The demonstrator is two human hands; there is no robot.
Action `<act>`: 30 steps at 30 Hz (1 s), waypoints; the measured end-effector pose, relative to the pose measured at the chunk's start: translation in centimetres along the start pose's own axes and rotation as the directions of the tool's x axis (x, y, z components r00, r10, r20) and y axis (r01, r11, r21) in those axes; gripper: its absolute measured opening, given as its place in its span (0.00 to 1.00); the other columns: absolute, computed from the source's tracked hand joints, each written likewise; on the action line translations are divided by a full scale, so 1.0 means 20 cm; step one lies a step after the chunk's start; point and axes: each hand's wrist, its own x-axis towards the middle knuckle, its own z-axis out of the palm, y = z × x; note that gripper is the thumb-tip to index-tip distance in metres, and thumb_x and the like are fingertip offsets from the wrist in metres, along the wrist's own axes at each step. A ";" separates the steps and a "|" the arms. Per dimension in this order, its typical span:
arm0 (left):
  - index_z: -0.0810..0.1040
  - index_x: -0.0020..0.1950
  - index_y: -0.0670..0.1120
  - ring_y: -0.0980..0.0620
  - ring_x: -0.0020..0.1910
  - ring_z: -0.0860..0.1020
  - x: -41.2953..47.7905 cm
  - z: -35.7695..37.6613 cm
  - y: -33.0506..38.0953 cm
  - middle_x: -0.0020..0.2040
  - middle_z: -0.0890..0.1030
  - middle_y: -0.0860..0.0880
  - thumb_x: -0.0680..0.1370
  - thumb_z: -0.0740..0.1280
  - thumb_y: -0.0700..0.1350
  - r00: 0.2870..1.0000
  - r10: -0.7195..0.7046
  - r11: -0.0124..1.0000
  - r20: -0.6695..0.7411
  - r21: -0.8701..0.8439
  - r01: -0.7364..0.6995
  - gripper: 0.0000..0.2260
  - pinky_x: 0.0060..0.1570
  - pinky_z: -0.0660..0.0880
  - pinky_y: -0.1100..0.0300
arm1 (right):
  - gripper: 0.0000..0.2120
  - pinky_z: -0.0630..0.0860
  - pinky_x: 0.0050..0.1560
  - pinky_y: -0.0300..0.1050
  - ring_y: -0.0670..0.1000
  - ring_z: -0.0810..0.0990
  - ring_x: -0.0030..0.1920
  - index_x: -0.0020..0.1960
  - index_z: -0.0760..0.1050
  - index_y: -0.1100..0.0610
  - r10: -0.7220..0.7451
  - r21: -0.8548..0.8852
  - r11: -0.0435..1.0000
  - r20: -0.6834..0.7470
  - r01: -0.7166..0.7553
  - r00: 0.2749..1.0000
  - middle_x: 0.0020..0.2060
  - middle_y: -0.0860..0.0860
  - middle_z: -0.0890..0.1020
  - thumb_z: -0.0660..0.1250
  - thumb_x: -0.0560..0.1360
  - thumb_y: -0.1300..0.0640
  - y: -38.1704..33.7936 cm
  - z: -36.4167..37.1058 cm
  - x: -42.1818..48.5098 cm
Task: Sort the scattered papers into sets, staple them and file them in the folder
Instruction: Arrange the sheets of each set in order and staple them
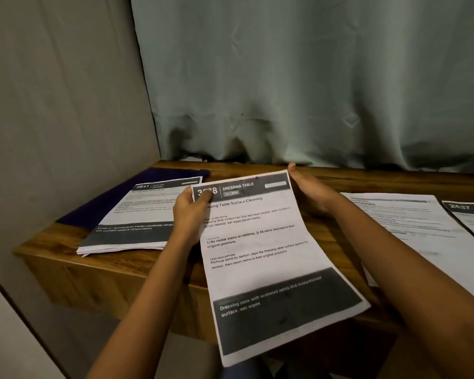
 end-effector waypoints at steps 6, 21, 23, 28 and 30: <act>0.71 0.61 0.43 0.46 0.43 0.83 0.01 0.02 0.15 0.52 0.82 0.41 0.80 0.65 0.42 0.999 0.014 0.999 -0.031 -0.034 -0.015 0.10 0.36 0.82 0.53 | 0.18 0.81 0.50 0.44 0.51 0.84 0.50 0.60 0.76 0.58 0.151 0.144 0.961 0.440 -0.236 0.885 0.53 0.53 0.84 0.65 0.74 0.50 -0.01 -0.06 -0.28; 0.75 0.57 0.42 0.48 0.45 0.79 -0.08 -0.09 0.14 0.54 0.80 0.44 0.81 0.61 0.41 0.984 -0.008 0.895 0.177 0.440 -0.072 0.07 0.45 0.77 0.56 | 0.16 0.77 0.58 0.51 0.60 0.77 0.61 0.66 0.70 0.69 0.096 0.327 0.938 0.083 -0.118 0.992 0.64 0.61 0.75 0.56 0.79 0.73 -0.12 0.15 -0.35; 0.75 0.62 0.42 0.45 0.54 0.78 -0.08 -0.16 0.14 0.60 0.79 0.44 0.81 0.61 0.43 0.988 0.058 0.818 0.141 0.561 -0.128 0.11 0.56 0.75 0.53 | 0.16 0.73 0.61 0.51 0.61 0.76 0.63 0.65 0.70 0.71 0.090 0.247 0.965 0.002 -0.087 0.996 0.63 0.62 0.76 0.56 0.78 0.73 -0.14 0.24 -0.34; 0.71 0.67 0.40 0.41 0.62 0.74 -0.06 -0.33 0.17 0.66 0.75 0.41 0.80 0.62 0.44 0.968 0.243 0.558 0.061 0.808 -0.190 0.16 0.57 0.70 0.51 | 0.14 0.76 0.51 0.46 0.57 0.78 0.57 0.62 0.72 0.70 0.034 0.062 0.998 -0.084 -0.028 0.996 0.57 0.58 0.79 0.58 0.77 0.73 -0.16 0.50 -0.31; 0.69 0.68 0.40 0.40 0.63 0.73 -0.05 -0.39 0.19 0.66 0.75 0.39 0.79 0.65 0.43 0.950 0.309 0.489 0.042 0.850 -0.196 0.19 0.59 0.70 0.49 | 0.15 0.76 0.51 0.47 0.56 0.78 0.55 0.61 0.72 0.68 -0.032 -0.024 0.999 -0.120 0.030 0.992 0.59 0.59 0.79 0.58 0.76 0.72 -0.17 0.61 -0.29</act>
